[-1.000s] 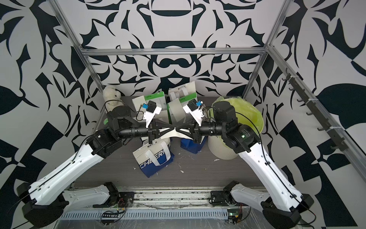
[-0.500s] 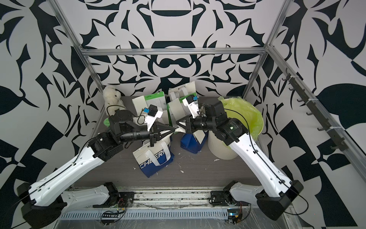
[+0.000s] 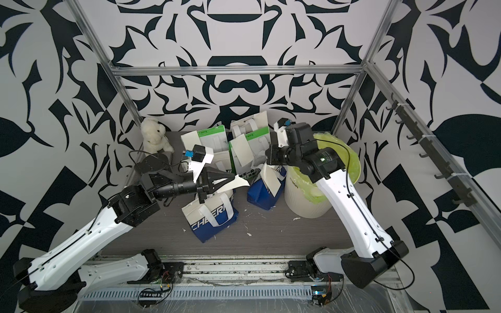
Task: Shred takeout receipts and throw away
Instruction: Shred the takeout receipt, then place the takeout receipt in the trash bin.
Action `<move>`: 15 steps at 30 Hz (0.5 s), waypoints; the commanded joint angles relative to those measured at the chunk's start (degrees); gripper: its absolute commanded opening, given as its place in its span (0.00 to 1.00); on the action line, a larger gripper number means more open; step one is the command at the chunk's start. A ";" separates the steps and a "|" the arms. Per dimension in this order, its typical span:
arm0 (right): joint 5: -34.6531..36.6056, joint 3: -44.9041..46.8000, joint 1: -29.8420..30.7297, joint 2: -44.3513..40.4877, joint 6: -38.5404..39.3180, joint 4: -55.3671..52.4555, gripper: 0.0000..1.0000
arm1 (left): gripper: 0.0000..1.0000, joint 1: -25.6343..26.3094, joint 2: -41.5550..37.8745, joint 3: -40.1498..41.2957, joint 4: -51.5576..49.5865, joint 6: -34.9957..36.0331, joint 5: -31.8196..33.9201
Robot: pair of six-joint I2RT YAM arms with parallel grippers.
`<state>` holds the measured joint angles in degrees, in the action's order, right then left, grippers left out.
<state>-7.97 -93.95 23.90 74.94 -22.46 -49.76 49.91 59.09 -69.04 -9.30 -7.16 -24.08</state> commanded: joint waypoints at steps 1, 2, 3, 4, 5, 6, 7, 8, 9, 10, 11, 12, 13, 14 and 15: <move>12.05 -5.51 -2.77 -1.81 4.41 -5.33 0.00 | 0.00 0.19 0.31 -3.08 -2.51 1.44 2.80; 14.55 -6.13 -3.73 -1.83 5.45 -6.53 0.00 | 0.00 0.19 1.19 -3.90 -2.94 1.41 3.04; 16.04 -6.41 -4.68 -1.77 6.32 -7.48 0.00 | 0.00 0.19 1.98 -4.67 -3.23 1.36 3.07; 17.49 -6.56 -5.97 -1.67 7.11 -8.46 0.00 | 0.00 0.19 3.18 -5.61 -3.50 1.23 2.97; 18.44 -6.27 -7.18 -1.49 7.70 -9.30 0.00 | 0.00 0.19 4.21 -6.67 -3.62 1.11 2.83; 20.45 -5.72 -8.17 -1.43 7.94 -9.96 0.00 | 0.00 0.26 5.27 -7.63 -3.62 0.94 2.81; 21.37 -4.82 -9.35 -1.36 7.98 -10.46 0.00 | 0.00 0.26 6.53 -8.72 -3.60 0.83 2.73; 21.61 -3.94 -10.63 -1.38 7.90 -10.84 0.00 | 0.00 0.27 7.72 -9.89 -3.66 0.75 2.79; 21.30 -3.17 -11.57 -1.53 7.87 -11.12 0.03 | 0.00 0.35 8.92 -11.02 -3.71 0.67 2.64; 20.70 -2.67 -12.55 -1.63 7.65 -11.52 0.15 | 0.00 0.36 10.26 -12.28 -3.86 0.67 2.55; 19.98 -2.45 -13.31 -1.77 7.41 -12.00 0.35 | 0.00 0.45 11.50 -13.58 -4.03 0.65 2.58; 19.62 -2.52 -13.65 -1.81 7.33 -12.36 0.51 | 0.00 0.46 12.51 -14.80 -4.13 0.68 2.49; 19.65 -2.78 -13.93 -1.82 7.26 -12.80 0.60 | 0.00 0.54 13.48 -16.06 -4.16 0.74 2.34; 19.63 -3.25 -14.14 -1.77 7.33 -13.48 0.67 | 0.00 0.62 16.21 -17.29 -4.15 0.84 2.19; 19.57 -3.73 -14.31 -1.63 7.47 -14.12 0.72 | 0.00 0.68 17.46 -18.40 -4.22 0.85 2.13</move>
<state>10.39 -96.44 9.85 73.87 -15.53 -61.84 50.28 73.84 -84.25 -12.75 -6.57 -21.80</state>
